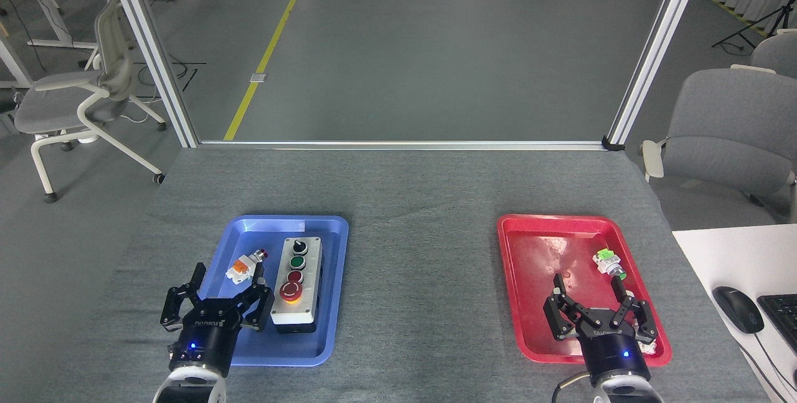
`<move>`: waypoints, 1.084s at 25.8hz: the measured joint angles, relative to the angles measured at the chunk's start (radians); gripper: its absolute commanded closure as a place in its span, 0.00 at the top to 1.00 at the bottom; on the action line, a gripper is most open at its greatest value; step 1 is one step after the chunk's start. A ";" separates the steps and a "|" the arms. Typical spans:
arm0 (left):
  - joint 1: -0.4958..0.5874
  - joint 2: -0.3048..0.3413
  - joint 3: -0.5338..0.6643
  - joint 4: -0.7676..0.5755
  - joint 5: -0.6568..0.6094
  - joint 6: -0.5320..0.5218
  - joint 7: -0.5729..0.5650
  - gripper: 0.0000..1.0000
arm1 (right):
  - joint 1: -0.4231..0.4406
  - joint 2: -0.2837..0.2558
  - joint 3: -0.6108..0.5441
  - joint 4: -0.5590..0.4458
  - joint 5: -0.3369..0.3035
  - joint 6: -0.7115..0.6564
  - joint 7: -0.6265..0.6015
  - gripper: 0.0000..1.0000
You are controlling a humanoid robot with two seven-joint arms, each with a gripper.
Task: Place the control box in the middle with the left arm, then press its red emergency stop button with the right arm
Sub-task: 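Move the left gripper over the gray control box in the blue tray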
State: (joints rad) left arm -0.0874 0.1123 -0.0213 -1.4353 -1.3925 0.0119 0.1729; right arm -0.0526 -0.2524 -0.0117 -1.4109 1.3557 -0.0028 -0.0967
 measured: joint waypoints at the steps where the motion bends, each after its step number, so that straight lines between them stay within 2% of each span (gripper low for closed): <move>1: 0.000 0.000 0.001 -0.004 0.001 -0.001 0.000 0.99 | 0.000 0.000 -0.006 0.000 0.000 0.000 0.000 0.99; 13: 0.022 -0.002 0.020 -0.077 0.119 0.004 0.037 0.99 | -0.002 0.010 -0.018 0.000 -0.003 0.000 0.000 0.99; 19: 0.099 -0.010 -0.017 -0.144 0.130 0.001 0.037 0.99 | -0.010 0.014 -0.017 0.001 -0.003 0.000 0.000 0.99; 23: 0.126 -0.049 -0.081 -0.156 0.118 0.021 0.036 0.98 | -0.011 0.014 -0.016 0.002 -0.002 -0.006 0.000 0.99; 28: 0.102 -0.124 -0.161 -0.070 0.024 0.125 0.034 0.98 | -0.010 0.002 -0.014 0.002 -0.001 -0.027 0.000 0.99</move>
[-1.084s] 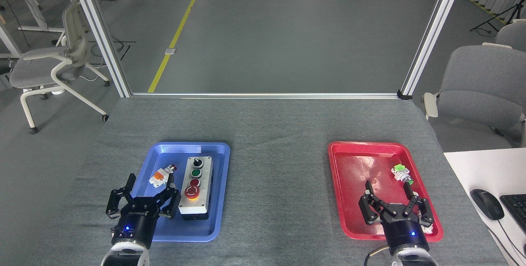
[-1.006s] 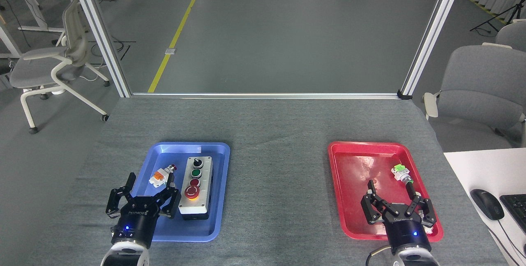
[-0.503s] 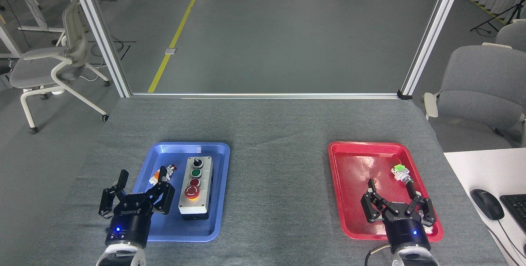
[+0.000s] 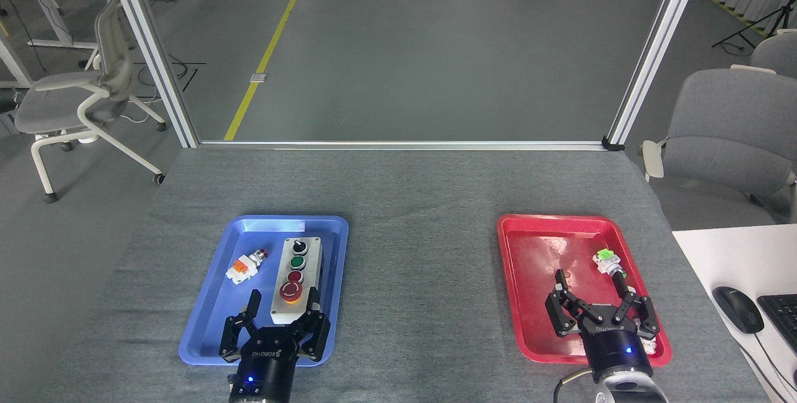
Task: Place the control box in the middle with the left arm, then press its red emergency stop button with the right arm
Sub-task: 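Move the left gripper over the gray control box in the blue tray, then close the left gripper on the near end of the control box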
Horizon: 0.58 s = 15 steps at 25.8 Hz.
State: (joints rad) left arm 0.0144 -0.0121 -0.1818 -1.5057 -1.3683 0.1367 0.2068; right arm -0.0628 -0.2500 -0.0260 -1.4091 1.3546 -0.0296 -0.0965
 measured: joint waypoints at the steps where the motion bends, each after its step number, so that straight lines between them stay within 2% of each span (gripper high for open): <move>1: -0.006 -0.013 -0.014 0.028 -0.034 0.030 -0.002 0.98 | 0.001 -0.002 0.001 0.000 0.000 -0.003 0.000 0.99; 6: -0.050 -0.053 -0.044 0.161 -0.126 0.128 -0.001 0.98 | 0.002 -0.002 0.005 0.000 -0.001 -0.011 0.003 0.99; 15: -0.089 -0.055 -0.045 0.255 -0.138 0.191 0.000 0.98 | 0.001 0.011 0.008 0.013 -0.002 -0.004 0.002 0.99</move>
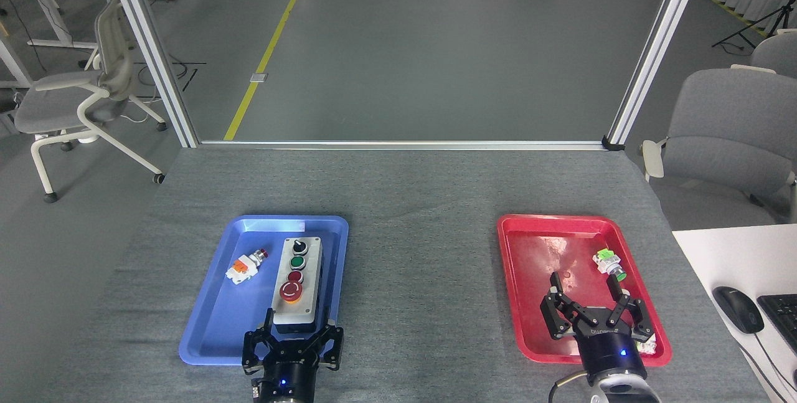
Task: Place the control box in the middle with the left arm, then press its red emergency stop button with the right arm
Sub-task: 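Close the left gripper on the near end of the control box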
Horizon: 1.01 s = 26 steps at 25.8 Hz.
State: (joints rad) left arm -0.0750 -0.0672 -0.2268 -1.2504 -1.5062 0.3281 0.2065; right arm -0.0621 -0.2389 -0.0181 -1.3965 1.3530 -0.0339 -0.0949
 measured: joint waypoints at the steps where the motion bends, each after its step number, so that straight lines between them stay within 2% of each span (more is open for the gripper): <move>1: -0.001 0.000 0.001 0.002 0.001 0.002 -0.001 0.98 | 0.000 0.001 0.000 0.001 0.000 -0.002 -0.001 0.99; 8: -0.022 -0.002 0.005 0.036 0.007 0.006 -0.019 0.98 | -0.001 0.001 -0.002 0.004 0.001 -0.008 -0.003 0.99; 26: -0.159 -0.001 0.015 0.253 0.056 0.024 -0.027 0.98 | 0.002 0.001 -0.003 0.006 -0.002 -0.005 -0.001 0.99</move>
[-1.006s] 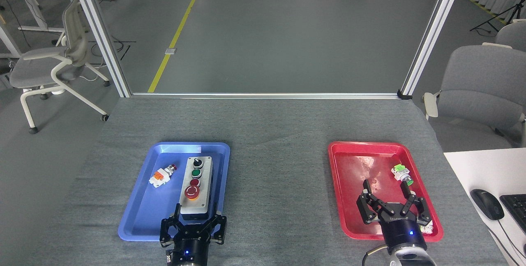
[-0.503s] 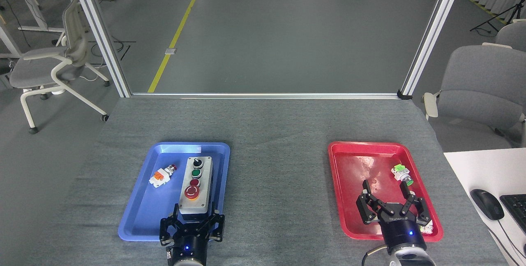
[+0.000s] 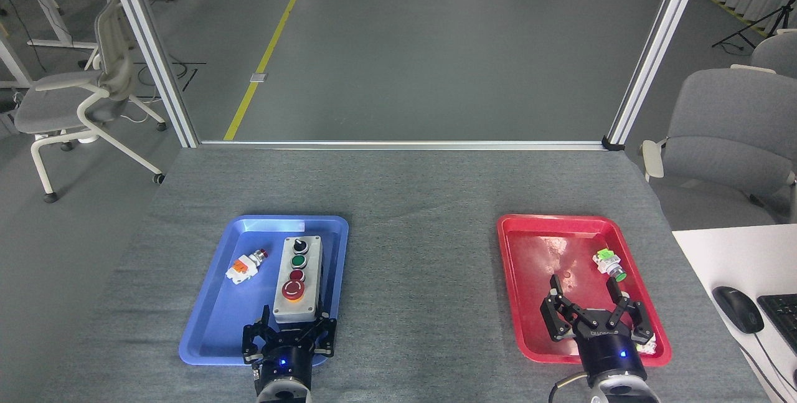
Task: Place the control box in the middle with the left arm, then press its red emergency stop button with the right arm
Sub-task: 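Close the left gripper on the near end of the control box, then lift the control box and carry it out of the blue tray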
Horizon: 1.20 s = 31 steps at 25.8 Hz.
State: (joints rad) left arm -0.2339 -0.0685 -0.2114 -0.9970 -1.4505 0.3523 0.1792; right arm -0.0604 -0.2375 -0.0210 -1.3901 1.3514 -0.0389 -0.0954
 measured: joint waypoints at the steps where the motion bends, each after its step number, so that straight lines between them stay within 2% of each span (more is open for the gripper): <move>1: -0.012 -0.001 0.000 0.015 0.005 0.000 0.000 0.98 | 0.000 0.000 0.000 0.000 0.000 0.000 0.000 0.99; 9: -0.095 -0.002 0.001 0.120 0.053 -0.002 0.000 0.98 | -0.002 0.017 -0.001 0.002 0.001 -0.003 0.000 0.99; 11: -0.116 -0.002 0.001 0.146 0.063 -0.003 0.000 0.91 | -0.002 0.022 -0.002 0.009 0.003 -0.003 0.000 0.99; 16: -0.161 0.007 -0.001 0.211 0.075 -0.017 0.001 0.55 | -0.005 0.033 -0.004 0.020 0.007 -0.004 0.001 0.99; 17: -0.168 0.008 -0.002 0.221 0.076 -0.024 0.001 0.43 | -0.005 0.036 -0.004 0.020 0.008 -0.004 0.001 0.99; 19: -0.178 0.011 -0.003 0.235 0.076 -0.036 0.001 0.00 | -0.006 0.041 -0.005 0.021 0.010 -0.006 0.002 0.99; 26: -0.187 0.031 -0.001 0.205 0.090 -0.125 -0.014 0.00 | -0.007 0.056 -0.007 0.027 0.015 -0.016 0.003 0.99; 31: -0.162 0.087 0.000 0.013 0.155 -0.152 -0.016 0.00 | -0.009 0.061 -0.007 0.028 0.020 -0.020 0.004 0.99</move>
State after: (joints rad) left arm -0.3963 0.0182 -0.2115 -0.9844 -1.2956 0.2001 0.1635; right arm -0.0690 -0.1763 -0.0277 -1.3623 1.3713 -0.0593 -0.0910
